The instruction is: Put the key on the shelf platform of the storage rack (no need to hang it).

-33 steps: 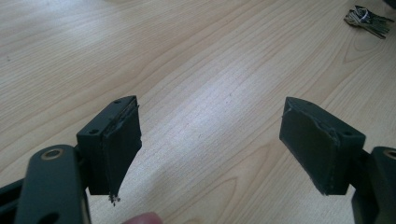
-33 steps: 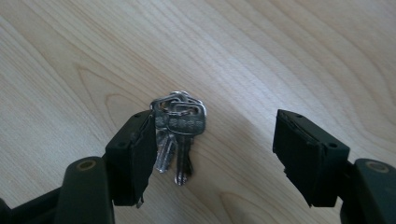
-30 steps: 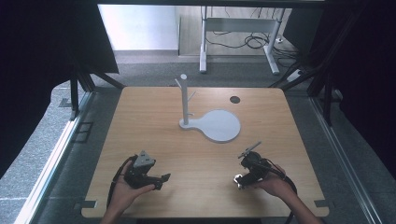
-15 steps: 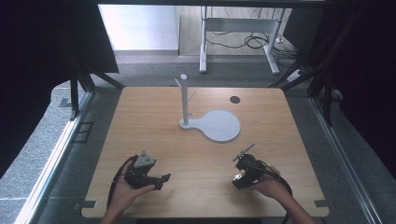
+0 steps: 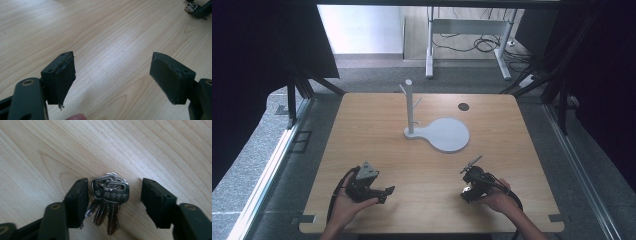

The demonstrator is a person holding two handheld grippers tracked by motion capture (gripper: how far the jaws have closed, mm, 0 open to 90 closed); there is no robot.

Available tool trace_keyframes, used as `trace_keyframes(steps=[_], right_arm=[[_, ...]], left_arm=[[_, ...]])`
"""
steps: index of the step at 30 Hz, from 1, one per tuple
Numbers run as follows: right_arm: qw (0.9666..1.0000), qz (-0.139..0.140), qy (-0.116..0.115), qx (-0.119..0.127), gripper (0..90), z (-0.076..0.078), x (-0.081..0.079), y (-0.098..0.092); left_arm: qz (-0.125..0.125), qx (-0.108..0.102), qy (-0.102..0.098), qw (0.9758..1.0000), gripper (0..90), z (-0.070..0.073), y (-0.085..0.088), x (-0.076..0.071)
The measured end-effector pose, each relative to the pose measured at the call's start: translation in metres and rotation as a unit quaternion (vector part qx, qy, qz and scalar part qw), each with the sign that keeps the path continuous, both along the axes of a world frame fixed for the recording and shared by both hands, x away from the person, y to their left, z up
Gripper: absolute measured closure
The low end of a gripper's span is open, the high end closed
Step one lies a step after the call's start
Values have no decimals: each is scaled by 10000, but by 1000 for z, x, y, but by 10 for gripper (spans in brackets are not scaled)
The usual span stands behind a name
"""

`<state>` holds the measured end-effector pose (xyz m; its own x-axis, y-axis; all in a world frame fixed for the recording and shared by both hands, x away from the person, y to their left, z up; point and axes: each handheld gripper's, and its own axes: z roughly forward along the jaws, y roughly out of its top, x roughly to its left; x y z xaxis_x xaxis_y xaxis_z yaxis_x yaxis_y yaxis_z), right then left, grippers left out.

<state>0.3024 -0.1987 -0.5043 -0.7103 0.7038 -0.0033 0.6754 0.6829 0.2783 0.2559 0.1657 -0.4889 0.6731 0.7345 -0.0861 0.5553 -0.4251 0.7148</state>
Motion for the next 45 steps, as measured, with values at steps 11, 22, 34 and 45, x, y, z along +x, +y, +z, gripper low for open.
trace_keyframes(steps=[11, 22, 34, 45], right_arm=[[10000, 8, -7, 34, 603, 2, 0, 0], [9997, 200, 54, -86, 624, 4, 1, -1], [9994, 291, 11, -179, 626, 20, 0, -7], [9994, 262, -137, -178, 627, 43, -4, -15]], left_arm=[[-9, -17, 14, 10000, 209, 0, -1, 0], [18, -27, 40, 10000, 209, -1, 0, 1], [29, -67, 23, 10000, 208, 0, 2, 1], [39, -74, -4, 10000, 207, 1, 4, 1]])
